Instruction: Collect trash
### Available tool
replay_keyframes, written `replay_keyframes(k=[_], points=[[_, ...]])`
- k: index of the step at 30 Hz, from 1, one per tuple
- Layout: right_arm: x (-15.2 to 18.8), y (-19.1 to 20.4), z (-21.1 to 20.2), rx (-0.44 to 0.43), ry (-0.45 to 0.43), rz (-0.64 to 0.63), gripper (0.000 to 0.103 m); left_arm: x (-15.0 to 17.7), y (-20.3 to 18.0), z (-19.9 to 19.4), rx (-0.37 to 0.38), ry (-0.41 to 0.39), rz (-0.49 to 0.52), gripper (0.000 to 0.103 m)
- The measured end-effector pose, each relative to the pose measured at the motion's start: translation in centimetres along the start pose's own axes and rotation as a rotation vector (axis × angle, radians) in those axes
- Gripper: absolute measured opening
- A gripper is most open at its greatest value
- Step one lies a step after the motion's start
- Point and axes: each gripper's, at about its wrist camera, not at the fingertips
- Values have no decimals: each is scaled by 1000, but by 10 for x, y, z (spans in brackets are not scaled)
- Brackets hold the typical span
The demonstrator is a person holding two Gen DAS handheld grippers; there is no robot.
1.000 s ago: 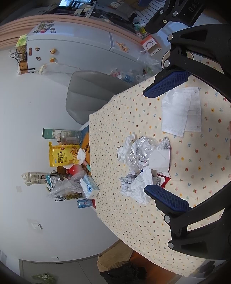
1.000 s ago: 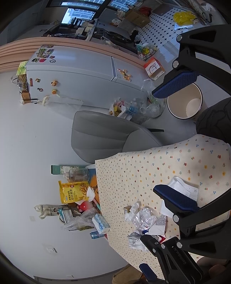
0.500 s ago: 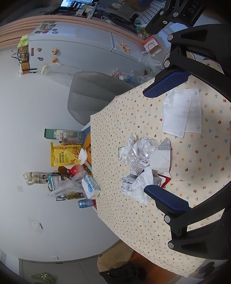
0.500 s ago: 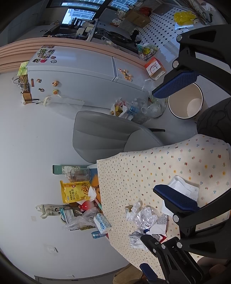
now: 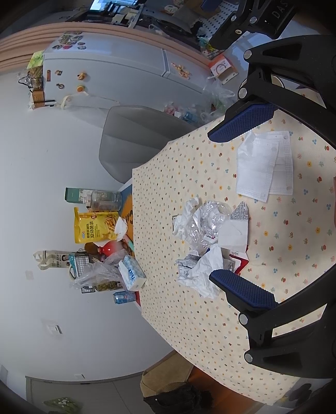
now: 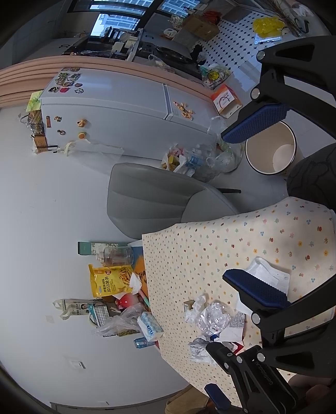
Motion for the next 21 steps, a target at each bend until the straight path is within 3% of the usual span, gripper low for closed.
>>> replay_keyframes(k=[21], points=[[5,46,23,-75,42,-31,95,12,56,16,-65,40,-74,98]])
Point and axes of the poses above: each gripper's, at about its wrist camera, not at the fingertips, and z roughly the way its jaws point, y to its left, x to its underside, and after that the axes turned 8 degrees about -x, right-handed
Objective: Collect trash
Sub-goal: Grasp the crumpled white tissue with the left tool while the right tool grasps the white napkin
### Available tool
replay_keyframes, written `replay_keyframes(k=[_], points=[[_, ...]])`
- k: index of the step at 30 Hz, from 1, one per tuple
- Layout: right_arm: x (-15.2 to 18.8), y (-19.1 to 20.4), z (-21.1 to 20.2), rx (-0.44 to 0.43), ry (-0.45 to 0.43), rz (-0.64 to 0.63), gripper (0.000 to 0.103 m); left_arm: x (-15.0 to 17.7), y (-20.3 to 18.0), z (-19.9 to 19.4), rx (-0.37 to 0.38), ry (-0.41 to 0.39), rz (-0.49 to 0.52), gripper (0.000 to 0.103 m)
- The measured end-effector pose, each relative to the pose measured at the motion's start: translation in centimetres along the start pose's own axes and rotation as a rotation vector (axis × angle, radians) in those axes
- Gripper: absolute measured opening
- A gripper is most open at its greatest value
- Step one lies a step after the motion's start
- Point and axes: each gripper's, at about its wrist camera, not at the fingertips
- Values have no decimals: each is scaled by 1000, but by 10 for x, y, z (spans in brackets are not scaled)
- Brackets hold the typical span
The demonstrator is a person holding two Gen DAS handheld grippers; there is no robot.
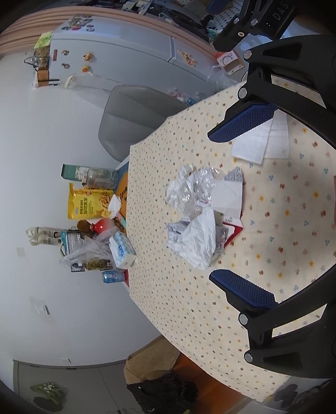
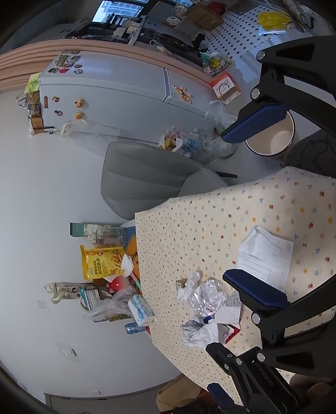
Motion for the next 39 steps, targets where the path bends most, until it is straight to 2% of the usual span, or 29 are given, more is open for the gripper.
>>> replay_keyframes(k=[4,9,16,22,35,36,38,39], points=[[7,15,14,-23,35,-5,90,5,15,10,-6,22,-17,98],[16,30,29,-40,79,-23,89,14,32,27,-25,61,-42,97],[28,37,51,-40,133,-31,89,22,44,55,-40,111,-63,88],[36,34,73,-36,184,-22,88,18,48,79,-46,133,-77,77],[27,33,109,-46,243,5,84,-3,40,121,-71,149,-50,69],[27,34,112,-50,248,6,84,-4,40,123,-74,151,-48,66],[28,36,118,-57,264,7,84,-3,39,129,-74,160,-42,54],[29,37,119,-59,269,7,83,-2,39,131,-73,167,-39,37]])
Point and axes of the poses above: each gripper's, at about its wrist camera, not at the fingertips, and z roughly the way its jaws point, y to its left, x to its underside, and after that the axes turned 8 degrees about -x, right-handed
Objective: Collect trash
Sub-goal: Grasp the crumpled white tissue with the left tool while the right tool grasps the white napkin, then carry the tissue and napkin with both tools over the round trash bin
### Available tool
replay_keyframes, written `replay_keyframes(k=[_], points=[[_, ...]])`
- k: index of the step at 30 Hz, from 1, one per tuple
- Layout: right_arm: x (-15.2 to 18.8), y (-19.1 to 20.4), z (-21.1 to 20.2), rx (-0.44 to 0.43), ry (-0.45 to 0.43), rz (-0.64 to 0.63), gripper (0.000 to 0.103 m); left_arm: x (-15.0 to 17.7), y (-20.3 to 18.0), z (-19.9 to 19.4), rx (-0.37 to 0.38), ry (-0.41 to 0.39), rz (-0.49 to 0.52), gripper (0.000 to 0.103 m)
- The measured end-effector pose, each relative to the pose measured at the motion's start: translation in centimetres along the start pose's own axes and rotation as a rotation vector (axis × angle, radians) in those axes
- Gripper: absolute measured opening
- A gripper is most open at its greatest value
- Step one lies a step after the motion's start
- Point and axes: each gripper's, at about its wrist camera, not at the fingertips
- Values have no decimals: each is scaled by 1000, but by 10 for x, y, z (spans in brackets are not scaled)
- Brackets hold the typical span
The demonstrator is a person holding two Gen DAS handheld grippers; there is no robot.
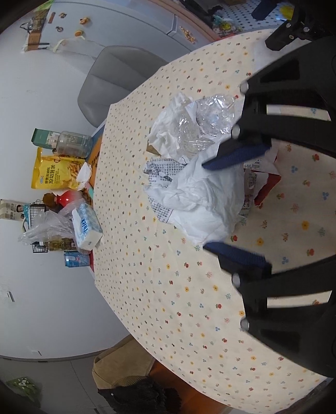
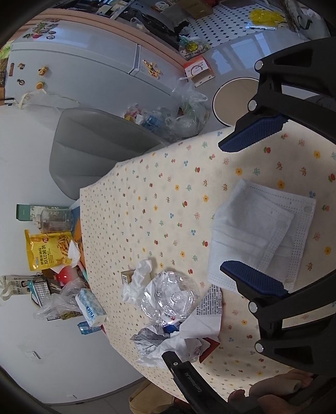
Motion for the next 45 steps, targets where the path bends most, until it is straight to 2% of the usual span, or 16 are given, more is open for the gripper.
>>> replay_keyframes(k=[1,4,8,10,13,27,33,45], points=[[1,1,4,-5,12,1,81,1,-1,3,4,9,5,29],[5,2,16,-18,53,6,72,3,-3,3,12,-2,15,18],[11,0,28,-33,93,23,56,5,-4,1,18,-11,16,16],[11,-2,27,-67,101,35,31,4,-4,-3,23,-20,11,16],[9,-2,20,-109,95,33,23,1,-5,-12,28,-46,-1,16],[-6,-18,-33,-126,-49,31,21,-3,-23,-60,37,-127,27,16],[-15,-33,-61,-102,-127,34,21,-2,-46,-78,56,-151,58,16],[-20,-84,-89,-36,-202,89,21,-3,-109,-99,128,-179,137,16]])
Point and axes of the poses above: each gripper's, at about its wrist camera, not at the fingertips, and z roughly the way its jaws point, y to its left, x to its underside, and after that the axes turned 8 degrees about -x, right-handed
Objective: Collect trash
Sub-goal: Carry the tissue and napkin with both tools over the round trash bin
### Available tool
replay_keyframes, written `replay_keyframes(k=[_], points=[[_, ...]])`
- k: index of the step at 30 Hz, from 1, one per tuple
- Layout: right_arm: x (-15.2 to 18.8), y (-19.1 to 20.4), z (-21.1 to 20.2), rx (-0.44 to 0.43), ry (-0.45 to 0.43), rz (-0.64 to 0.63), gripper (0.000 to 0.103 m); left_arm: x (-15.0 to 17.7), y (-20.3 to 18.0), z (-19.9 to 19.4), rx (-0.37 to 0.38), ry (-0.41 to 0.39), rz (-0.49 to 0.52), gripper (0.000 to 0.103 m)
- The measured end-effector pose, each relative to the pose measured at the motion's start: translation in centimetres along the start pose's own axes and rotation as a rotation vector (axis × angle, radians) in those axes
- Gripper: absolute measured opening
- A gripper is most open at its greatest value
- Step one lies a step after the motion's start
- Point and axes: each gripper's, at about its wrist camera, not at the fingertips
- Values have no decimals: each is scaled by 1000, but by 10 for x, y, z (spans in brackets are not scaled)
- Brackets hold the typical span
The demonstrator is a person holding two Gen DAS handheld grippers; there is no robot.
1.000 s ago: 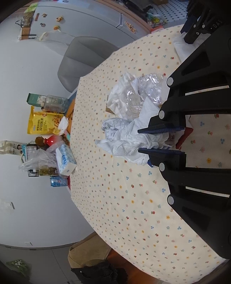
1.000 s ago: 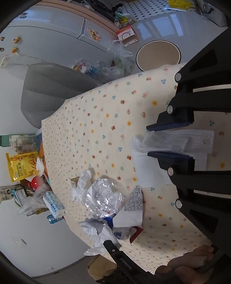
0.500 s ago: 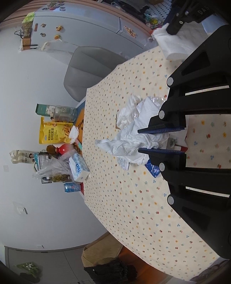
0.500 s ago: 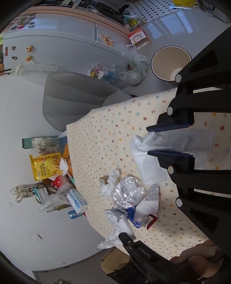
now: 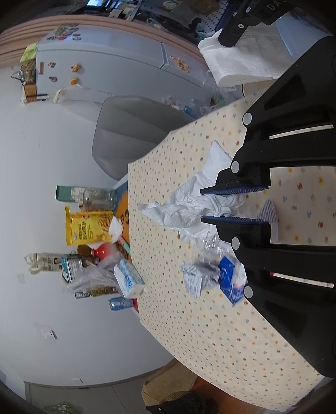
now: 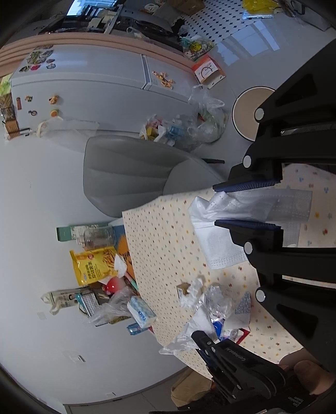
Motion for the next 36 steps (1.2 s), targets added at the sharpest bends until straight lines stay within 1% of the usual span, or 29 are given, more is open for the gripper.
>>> replay_keyframes(k=[12,20,25,29,36], points=[[-6,-62,-6,67,-14,70,21,-6,-76,9,82,15,81,16],[-11,-103,-5,96,-19,112,21,-9,-126,17,95,31,124,16],[-14,-130,-2,116,-10,142,21,-11,-157,19,123,40,150,16],[-15,-153,-4,150,-17,161,21,-14,-180,22,132,37,167,16],[-10,-197,-3,190,-16,227,22,-12,-225,26,174,52,229,16]])
Point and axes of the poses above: each gripper's, at about its wrist camera, not at the fingertips, and z roughly the way its jaws point, y to its left, x to its underside, and after that the axes turned 8 degrees about -x, right-handed
